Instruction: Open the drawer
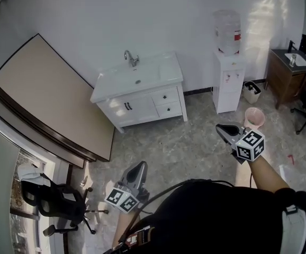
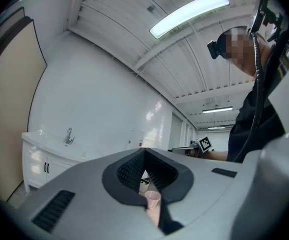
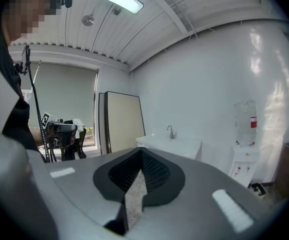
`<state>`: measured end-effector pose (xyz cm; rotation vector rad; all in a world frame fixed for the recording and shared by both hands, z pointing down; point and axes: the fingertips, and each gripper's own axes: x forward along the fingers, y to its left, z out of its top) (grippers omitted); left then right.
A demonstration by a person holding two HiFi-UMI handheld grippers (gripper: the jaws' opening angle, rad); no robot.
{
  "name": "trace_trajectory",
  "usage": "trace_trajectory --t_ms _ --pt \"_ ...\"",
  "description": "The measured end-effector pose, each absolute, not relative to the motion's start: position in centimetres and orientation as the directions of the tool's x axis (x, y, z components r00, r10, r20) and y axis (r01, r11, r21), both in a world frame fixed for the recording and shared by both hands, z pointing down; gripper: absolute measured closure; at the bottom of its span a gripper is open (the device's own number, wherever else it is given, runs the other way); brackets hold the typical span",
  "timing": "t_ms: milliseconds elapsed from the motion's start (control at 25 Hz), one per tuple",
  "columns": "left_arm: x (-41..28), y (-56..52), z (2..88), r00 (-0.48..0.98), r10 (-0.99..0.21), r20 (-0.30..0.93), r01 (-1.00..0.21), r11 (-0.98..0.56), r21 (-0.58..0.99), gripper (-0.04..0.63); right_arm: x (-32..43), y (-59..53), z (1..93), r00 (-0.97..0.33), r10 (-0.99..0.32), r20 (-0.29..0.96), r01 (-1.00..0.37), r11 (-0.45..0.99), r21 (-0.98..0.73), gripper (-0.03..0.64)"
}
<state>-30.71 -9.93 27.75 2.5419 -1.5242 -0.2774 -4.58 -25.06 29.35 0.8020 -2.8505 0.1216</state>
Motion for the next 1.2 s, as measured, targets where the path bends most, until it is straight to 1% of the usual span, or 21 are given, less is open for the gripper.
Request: trace_trajectory --t_ms 200,480,760,1200 --pt "-35.1 -11.0 29.0 0.445 -0.893 -0.066 -0.859 -0.447 0.249 0.604 -9.8 -25.9 30.2 -0.854 -0.476 0.208 -0.491 0.871 -0.023 0.618" --pt "-36.7 -14.7 30.2 0.442 -0.896 -0.049 -0.856 -0.438 0.274 0.604 -11.3 -29.9 31.0 -0.853 -0.473 0.220 -0.492 0.869 -0.040 0.618" --pt "-33.9 -22.0 29.8 0.438 -0.898 -0.038 -0.864 -0.432 0.258 0.603 -9.4 -37.7 31.8 -0.864 -0.453 0.220 -0.476 0.877 -0.065 0.618" --pt "-27.9 -35.1 28.3 0.384 -0.922 -0.053 -0.888 -0.385 0.250 0.604 -6.1 -52.3 29.5 -0.909 -0.370 0.193 -0.384 0.922 -0.040 0.618"
